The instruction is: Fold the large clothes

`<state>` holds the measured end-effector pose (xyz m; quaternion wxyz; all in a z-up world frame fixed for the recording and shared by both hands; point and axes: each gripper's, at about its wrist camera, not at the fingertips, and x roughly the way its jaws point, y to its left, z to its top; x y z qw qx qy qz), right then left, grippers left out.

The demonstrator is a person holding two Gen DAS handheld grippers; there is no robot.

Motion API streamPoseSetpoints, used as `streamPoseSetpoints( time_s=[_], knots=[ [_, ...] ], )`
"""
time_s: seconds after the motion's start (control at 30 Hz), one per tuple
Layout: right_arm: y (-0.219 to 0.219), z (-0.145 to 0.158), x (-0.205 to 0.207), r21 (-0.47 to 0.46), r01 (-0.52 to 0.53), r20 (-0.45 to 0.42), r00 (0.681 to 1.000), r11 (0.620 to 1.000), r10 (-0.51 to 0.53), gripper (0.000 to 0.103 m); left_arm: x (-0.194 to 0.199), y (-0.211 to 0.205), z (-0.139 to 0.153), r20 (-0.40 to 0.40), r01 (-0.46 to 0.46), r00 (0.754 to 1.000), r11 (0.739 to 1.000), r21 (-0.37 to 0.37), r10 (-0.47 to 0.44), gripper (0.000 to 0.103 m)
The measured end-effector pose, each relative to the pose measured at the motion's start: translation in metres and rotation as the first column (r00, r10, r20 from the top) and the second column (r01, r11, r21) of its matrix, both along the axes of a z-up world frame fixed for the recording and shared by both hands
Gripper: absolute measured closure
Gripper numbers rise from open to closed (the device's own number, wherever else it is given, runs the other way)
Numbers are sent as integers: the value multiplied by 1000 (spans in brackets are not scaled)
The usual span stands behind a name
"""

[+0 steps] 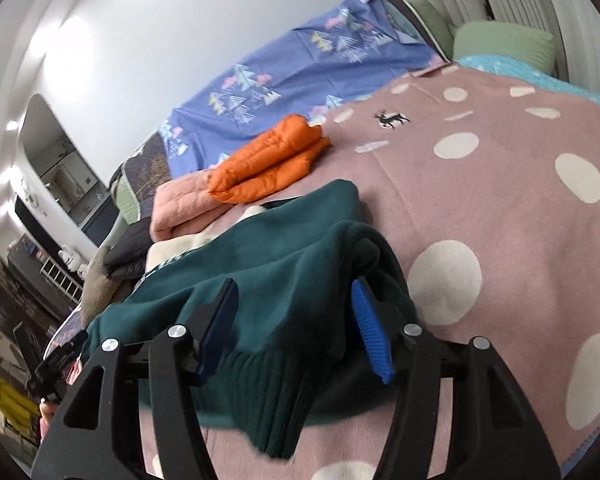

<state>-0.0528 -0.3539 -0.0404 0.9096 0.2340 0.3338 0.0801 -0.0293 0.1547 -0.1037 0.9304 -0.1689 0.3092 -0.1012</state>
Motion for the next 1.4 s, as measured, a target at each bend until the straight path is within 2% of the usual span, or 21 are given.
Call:
streamPoseSetpoints(
  time_s=[0.17, 0.37, 0.5, 0.63, 0.67, 0.7, 0.73, 0.8, 0.83, 0.87, 0.93, 1.0, 1.1, 1.13, 1.23, 1.3, 1.37, 1.4],
  knots=[
    [1, -11, -19, 1, -6, -26, 1000, 1000, 6, 43, -31, -3, 1, -7, 67, 998, 998, -13, -67, 30],
    [2, -30, -25, 42, -19, -79, 997, 999, 22, 43, -49, -19, -22, -84, 128, 988, 992, -16, -129, 25],
    [7, -31, -26, 59, -38, -79, 996, 997, 43, 43, -54, -22, -36, -109, 171, 977, 977, -123, -185, 25],
    [14, -30, -25, 43, -72, -65, 995, 996, 75, 43, -58, -34, -36, -90, 229, 965, 961, -155, -245, 28],
    [16, -30, -24, 41, -77, -64, 995, 996, 80, 43, -57, -38, -37, -89, 246, 961, 956, -159, -262, 36],
    [17, -31, -22, 41, -81, -67, 994, 996, 83, 43, -56, -41, -39, -93, 255, 958, 953, -162, -272, 49],
    [18, -34, -19, 46, -87, -75, 993, 995, 91, 44, -54, -43, -40, -100, 257, 956, 952, -166, -276, 57],
    [22, -35, -17, 69, -125, -70, 989, 990, 130, 74, -49, -47, -44, -111, 260, 953, 948, -185, -283, 88],
    [22, -32, -17, 82, -140, -59, 988, 987, 145, 88, -47, -48, -43, -106, 255, 955, 948, -188, -277, 91],
    [22, -26, -17, 98, -151, -31, 987, 984, 155, 91, -46, -47, -40, -96, 254, 956, 948, -192, -276, 93],
    [17, -10, -15, 144, -169, 24, 986, 975, 167, 92, -46, -43, -19, -25, 265, 961, 941, -211, -277, 95],
    [10, 15, -4, 180, -188, 81, 981, 966, 176, 92, -42, -39, 12, 69, 292, 956, 934, -206, -284, 96],
    [10, 47, 29, 142, -184, 119, 979, 973, 167, 93, -25, -40, 52, 168, 306, 945, 941, -141, -282, 96],
    [10, 54, 44, 140, -174, 119, 980, 975, 158, 93, -10, -43, 70, 211, 289, 941, 953, -92, -265, 96],
    [-1, 55, 92, 212, -102, 63, 994, 972, 91, 92, 39, -43, 91, 230, 211, 954, 975, -63, -191, 96],
    [-11, 47, 120, 244, -5, -9, 1000, 970, 8, 82, 74, -43, 91, 192, 131, 974, 991, -28, -123, 94],
    [-14, 48, 122, 192, 67, -6, 998, 979, -67, 61, 99, -41, 85, 130, 52, 990, 999, 8, -52, 92],
    [-13, 49, 120, 170, 69, 13, 997, 983, -72, 54, 106, -40, 81, 112, 35, 993, 999, 16, -37, 86]
  ],
)
